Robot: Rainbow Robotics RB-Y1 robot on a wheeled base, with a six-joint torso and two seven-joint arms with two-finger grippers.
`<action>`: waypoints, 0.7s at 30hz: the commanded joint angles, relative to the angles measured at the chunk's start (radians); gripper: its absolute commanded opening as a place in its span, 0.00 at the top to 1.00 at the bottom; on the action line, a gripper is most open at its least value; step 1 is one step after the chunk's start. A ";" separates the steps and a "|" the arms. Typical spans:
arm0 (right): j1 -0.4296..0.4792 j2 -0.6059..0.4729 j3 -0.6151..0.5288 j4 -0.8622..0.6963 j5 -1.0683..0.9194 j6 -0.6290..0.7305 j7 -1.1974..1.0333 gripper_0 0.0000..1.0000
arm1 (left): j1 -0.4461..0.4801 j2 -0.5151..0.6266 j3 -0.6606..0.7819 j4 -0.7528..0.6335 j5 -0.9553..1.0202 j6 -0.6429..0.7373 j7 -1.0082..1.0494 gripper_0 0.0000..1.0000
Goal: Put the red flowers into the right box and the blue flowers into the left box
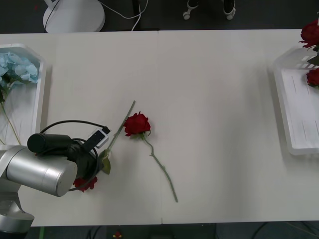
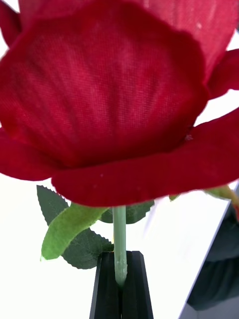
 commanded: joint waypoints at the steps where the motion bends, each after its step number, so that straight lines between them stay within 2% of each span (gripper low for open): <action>1: -0.048 -0.035 -0.015 0.105 0.048 -0.129 0.118 1.00 | 0.030 0.025 -0.010 -0.017 -0.006 -0.011 -0.005 0.15; 8: -0.002 0.014 -0.017 0.266 0.134 -0.335 0.115 1.00 | 0.027 0.022 -0.021 0.015 0.006 -0.011 -0.010 0.15; 15: 0.068 0.049 -0.017 0.302 0.183 -0.385 0.094 1.00 | -0.013 0.019 -0.055 0.058 0.008 -0.011 -0.004 0.16; 16: 0.076 0.052 -0.017 0.302 0.183 -0.385 0.091 1.00 | -0.020 0.019 -0.056 0.063 0.008 -0.011 -0.004 0.18; 18: 0.093 0.063 -0.026 0.302 0.183 -0.387 0.081 1.00 | -0.032 0.019 -0.064 0.081 0.009 -0.009 -0.004 0.31; 21: 0.111 0.075 -0.037 0.302 0.183 -0.394 0.071 1.00 | -0.044 0.019 -0.069 0.103 0.011 -0.009 -0.002 0.44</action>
